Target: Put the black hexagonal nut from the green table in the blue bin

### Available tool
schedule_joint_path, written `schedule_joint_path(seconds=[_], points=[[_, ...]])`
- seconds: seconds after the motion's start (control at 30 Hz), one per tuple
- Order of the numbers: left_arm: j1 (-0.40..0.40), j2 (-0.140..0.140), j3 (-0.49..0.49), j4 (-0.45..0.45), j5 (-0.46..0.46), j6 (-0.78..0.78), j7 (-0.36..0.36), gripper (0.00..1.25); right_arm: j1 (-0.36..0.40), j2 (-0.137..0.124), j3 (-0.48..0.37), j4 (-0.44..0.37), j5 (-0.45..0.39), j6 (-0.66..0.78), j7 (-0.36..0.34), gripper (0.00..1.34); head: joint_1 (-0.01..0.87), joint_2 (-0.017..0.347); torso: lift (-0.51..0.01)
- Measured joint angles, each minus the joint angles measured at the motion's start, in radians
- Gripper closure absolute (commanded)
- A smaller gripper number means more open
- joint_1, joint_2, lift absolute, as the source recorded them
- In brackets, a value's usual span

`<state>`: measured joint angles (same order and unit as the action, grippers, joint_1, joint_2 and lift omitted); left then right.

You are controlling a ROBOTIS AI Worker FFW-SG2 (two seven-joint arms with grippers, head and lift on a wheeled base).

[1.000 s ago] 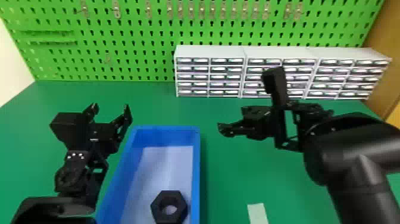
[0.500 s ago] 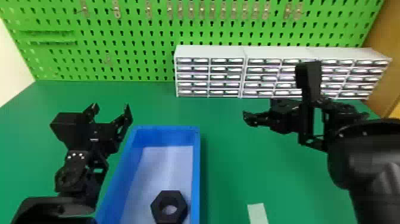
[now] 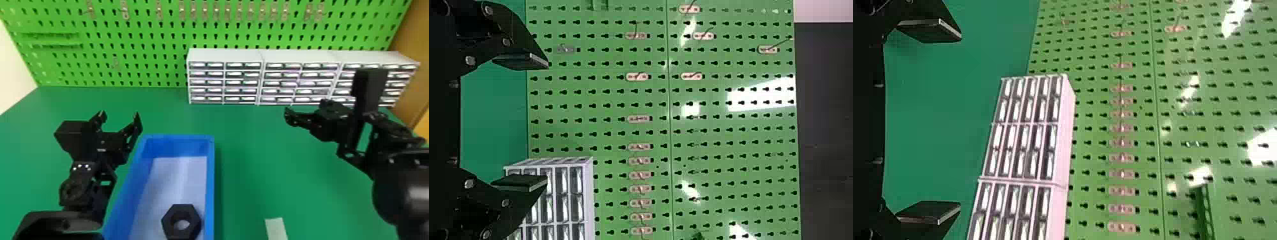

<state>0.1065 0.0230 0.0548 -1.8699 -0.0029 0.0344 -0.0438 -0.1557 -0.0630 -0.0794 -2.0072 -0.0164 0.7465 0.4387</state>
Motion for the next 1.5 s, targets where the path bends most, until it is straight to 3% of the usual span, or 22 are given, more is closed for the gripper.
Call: schedule_joint_path(seconds=[0.13,0.4,0.63,1.5], points=[[0.001,0.000,0.001,0.000,0.001,0.000,0.000,0.43,0.025,0.007,-0.025,-0.005,-0.014,-0.024,-0.027,0.11,0.657,0.057,-0.095],[0.008,0.000,0.004,0.000,0.007,-0.001,0.000,0.44,0.104,0.044,-0.064,-0.008,-0.059,-0.134,-0.157,0.11,0.657,0.057,-0.095],[0.024,0.000,0.014,0.000,0.003,-0.001,0.001,0.45,0.146,0.059,-0.083,-0.008,-0.058,-0.172,-0.174,0.11,0.657,0.057,-0.095],[0.068,-0.011,-0.019,0.021,-0.008,-0.028,0.001,0.45,0.321,0.063,-0.095,-0.007,-0.035,-0.305,-0.218,0.11,0.657,0.057,-0.095]])
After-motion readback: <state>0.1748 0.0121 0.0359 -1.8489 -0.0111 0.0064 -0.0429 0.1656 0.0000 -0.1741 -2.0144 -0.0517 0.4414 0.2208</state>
